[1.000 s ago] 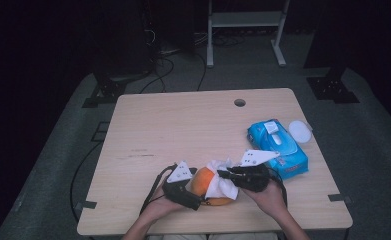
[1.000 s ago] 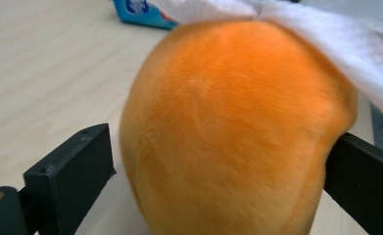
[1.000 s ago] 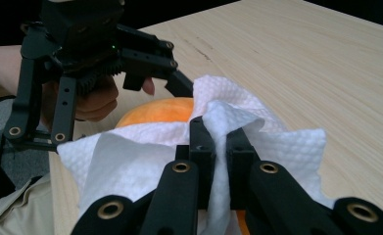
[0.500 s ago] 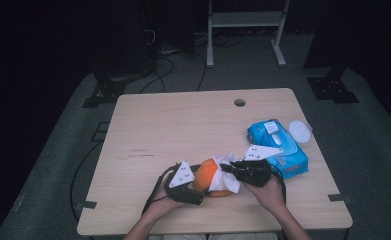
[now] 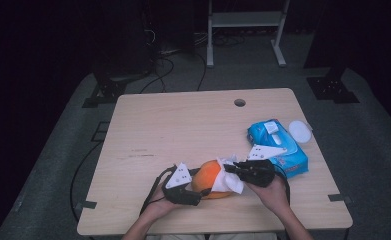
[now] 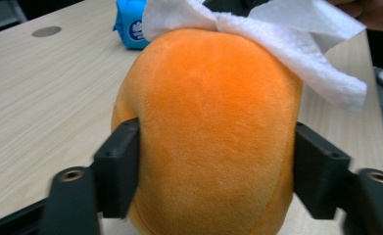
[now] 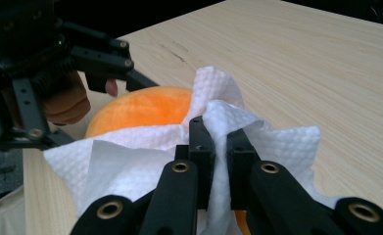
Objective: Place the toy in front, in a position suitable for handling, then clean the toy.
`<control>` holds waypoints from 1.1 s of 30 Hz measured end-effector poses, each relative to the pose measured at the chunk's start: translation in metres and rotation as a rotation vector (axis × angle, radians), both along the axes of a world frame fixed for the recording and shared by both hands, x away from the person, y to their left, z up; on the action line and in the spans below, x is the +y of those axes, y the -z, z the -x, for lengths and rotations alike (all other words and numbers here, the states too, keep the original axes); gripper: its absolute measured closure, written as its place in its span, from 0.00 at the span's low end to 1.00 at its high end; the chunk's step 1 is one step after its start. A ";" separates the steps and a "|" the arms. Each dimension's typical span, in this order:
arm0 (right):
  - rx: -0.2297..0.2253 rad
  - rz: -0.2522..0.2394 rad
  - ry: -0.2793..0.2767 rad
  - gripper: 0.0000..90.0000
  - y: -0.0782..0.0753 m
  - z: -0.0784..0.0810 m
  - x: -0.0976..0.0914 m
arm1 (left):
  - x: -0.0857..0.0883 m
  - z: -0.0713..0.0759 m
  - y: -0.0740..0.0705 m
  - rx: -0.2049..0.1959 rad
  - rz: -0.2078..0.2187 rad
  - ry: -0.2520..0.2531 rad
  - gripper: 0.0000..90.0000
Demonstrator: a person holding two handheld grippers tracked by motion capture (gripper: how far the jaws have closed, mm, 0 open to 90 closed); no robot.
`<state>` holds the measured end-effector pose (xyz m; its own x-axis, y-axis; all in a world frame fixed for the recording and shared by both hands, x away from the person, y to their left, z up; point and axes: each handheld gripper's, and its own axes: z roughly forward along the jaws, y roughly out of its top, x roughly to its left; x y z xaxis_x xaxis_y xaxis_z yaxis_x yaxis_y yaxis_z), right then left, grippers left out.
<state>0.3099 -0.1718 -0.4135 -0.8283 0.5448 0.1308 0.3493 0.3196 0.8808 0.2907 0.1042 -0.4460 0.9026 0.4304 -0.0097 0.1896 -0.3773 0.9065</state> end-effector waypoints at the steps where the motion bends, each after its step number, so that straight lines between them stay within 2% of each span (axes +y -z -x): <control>1: -0.005 0.008 0.000 0.94 0.000 0.000 0.001 | 0.003 -0.002 -0.001 0.034 0.044 0.001 0.21; 3: 0.004 0.005 -0.007 0.94 0.002 0.000 0.001 | 0.010 -0.005 -0.002 0.076 0.107 -0.004 0.18; 4: 0.009 -0.001 -0.009 0.94 0.003 0.000 0.002 | 0.012 -0.006 -0.003 0.080 0.115 -0.012 0.18; 9: -0.006 0.011 -0.025 0.94 0.003 0.003 0.008 | 0.005 -0.008 0.005 0.105 0.070 -0.026 0.18; 11: -0.007 0.026 -0.028 0.94 0.003 0.004 0.010 | 0.004 -0.004 0.006 0.077 0.050 -0.034 0.26; 13: -0.022 0.030 -0.022 0.94 -0.001 0.004 0.006 | 0.004 -0.003 0.005 0.068 0.036 -0.040 0.34; 15: -0.022 0.039 0.007 0.94 -0.003 0.001 0.000 | 0.005 -0.002 0.006 0.061 0.028 -0.039 0.38; 17: 0.004 0.019 0.017 0.94 0.000 0.000 -0.004 | 0.005 -0.002 0.007 0.065 0.027 -0.032 0.38; 19: -0.012 0.034 0.008 0.93 0.000 0.003 -0.001 | 0.005 -0.003 0.005 0.065 0.017 -0.017 0.37; 20: -0.025 0.038 -0.006 0.93 -0.001 0.005 0.002 | 0.006 -0.004 0.003 0.074 0.025 -0.007 0.34; 21: -0.028 0.035 -0.015 0.93 -0.001 0.006 0.003 | 0.007 -0.006 0.002 0.100 0.046 0.004 0.29; 22: -0.032 0.034 -0.021 0.93 -0.001 0.007 0.004 | 0.009 -0.009 0.000 0.136 0.085 0.013 0.22; 24: -0.031 0.020 -0.043 0.93 0.001 0.007 0.005 | 0.010 -0.012 0.000 0.152 0.127 0.015 0.16; 25: -0.035 0.014 -0.054 0.93 0.001 0.007 0.006 | 0.009 -0.012 0.000 0.148 0.106 0.016 0.16; 27: -0.046 0.031 -0.051 0.93 0.001 0.008 0.009 | 0.007 -0.010 0.001 0.119 0.069 0.005 0.25; 28: -0.044 0.032 -0.047 0.93 0.001 0.007 0.008 | 0.007 -0.008 0.002 0.119 0.060 -0.001 0.29; 31: -0.007 0.011 -0.032 0.93 0.004 0.002 0.003 | 0.005 -0.002 0.002 0.067 0.015 -0.016 0.39; 33: 0.012 0.015 -0.009 0.93 0.006 -0.001 -0.002 | 0.006 -0.001 0.002 0.062 0.004 -0.015 0.40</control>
